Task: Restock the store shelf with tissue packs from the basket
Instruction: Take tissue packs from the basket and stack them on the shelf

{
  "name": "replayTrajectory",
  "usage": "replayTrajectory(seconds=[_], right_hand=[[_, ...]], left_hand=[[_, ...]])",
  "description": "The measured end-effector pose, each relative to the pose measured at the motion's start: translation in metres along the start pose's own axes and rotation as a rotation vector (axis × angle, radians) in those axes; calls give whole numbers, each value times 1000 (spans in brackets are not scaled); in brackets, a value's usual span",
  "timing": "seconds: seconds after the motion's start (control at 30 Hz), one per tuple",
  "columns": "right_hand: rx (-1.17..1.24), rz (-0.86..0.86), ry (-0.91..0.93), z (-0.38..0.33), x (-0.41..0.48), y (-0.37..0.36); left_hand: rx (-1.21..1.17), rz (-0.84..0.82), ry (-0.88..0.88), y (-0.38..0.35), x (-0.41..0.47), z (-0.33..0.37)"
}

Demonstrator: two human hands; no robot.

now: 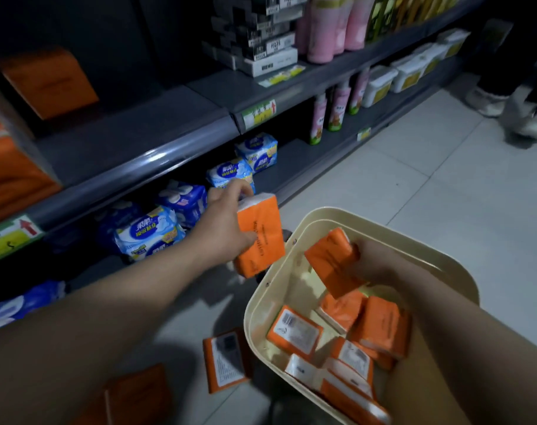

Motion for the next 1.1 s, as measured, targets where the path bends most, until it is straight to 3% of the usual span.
replayTrajectory(seconds=[0.23, 0.43, 0.67, 0.8, 1.1], right_hand=[[-13, 206, 279, -115, -41, 81], [105, 343, 444, -199, -68, 128], [201, 369, 574, -277, -58, 141], [175, 368, 611, -318, -26, 141], [221, 400, 684, -401, 58, 133]], left_hand=[[-98, 243, 204, 88, -6, -6], [-45, 423, 78, 166, -5, -1], [14, 550, 151, 244, 31, -27], [92, 558, 195, 272, 66, -46], [369, 399, 270, 300, 154, -119]])
Point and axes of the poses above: each hand's wrist, its own x-axis towards the middle knuckle, its own y-axis out of the back of the hand, z = x × y, the point moved 5 cm from there along x, towards the middle knuckle, and after that the axes turned 5 degrees about z, right-handed, at the moved point
